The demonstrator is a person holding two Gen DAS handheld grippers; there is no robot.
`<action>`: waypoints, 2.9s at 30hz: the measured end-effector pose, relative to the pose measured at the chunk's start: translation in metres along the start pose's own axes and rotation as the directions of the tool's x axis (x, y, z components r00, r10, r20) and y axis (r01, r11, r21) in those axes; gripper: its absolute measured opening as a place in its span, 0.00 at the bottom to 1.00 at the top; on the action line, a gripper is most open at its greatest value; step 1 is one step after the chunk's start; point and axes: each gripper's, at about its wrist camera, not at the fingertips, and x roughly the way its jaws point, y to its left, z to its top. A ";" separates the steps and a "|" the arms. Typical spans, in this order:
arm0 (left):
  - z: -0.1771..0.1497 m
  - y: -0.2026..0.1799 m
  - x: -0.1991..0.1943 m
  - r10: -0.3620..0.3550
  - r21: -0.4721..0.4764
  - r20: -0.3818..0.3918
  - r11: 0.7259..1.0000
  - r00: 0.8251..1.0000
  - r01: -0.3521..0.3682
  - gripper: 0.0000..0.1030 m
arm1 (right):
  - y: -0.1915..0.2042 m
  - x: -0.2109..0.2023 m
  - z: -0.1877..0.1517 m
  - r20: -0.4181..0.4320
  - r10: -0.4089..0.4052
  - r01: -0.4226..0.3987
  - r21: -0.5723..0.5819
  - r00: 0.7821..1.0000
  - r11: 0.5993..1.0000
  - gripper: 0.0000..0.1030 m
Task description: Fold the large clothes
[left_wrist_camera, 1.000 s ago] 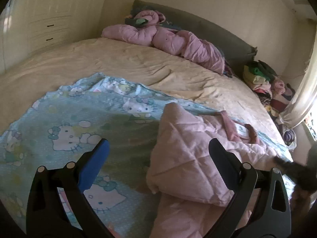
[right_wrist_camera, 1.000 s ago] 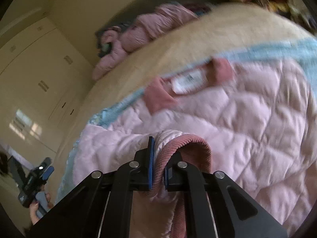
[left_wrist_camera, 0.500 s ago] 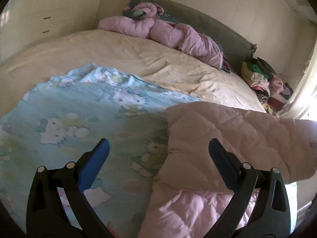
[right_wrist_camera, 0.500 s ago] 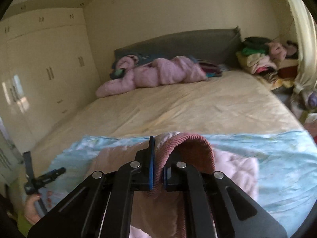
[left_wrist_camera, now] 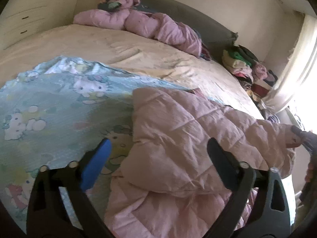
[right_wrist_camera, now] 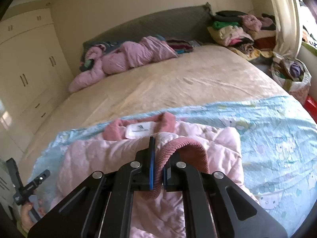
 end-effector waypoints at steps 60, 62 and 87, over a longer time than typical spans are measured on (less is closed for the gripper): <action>-0.041 -0.028 0.063 0.063 0.165 -0.212 0.986 0.975 -0.028 0.69 | 0.076 0.125 -0.100 -0.292 -0.110 0.048 -0.211 0.950 0.976 0.86; -0.041 -0.027 0.063 0.065 0.166 -0.210 0.986 0.976 -0.030 0.69 | 0.077 0.126 -0.101 -0.288 -0.116 0.054 -0.215 0.950 0.975 0.86; -0.021 -0.031 0.021 0.148 0.218 -0.171 0.970 0.974 -0.109 0.91 | 0.068 0.065 -0.087 -0.239 -0.022 0.003 -0.079 0.971 0.997 0.96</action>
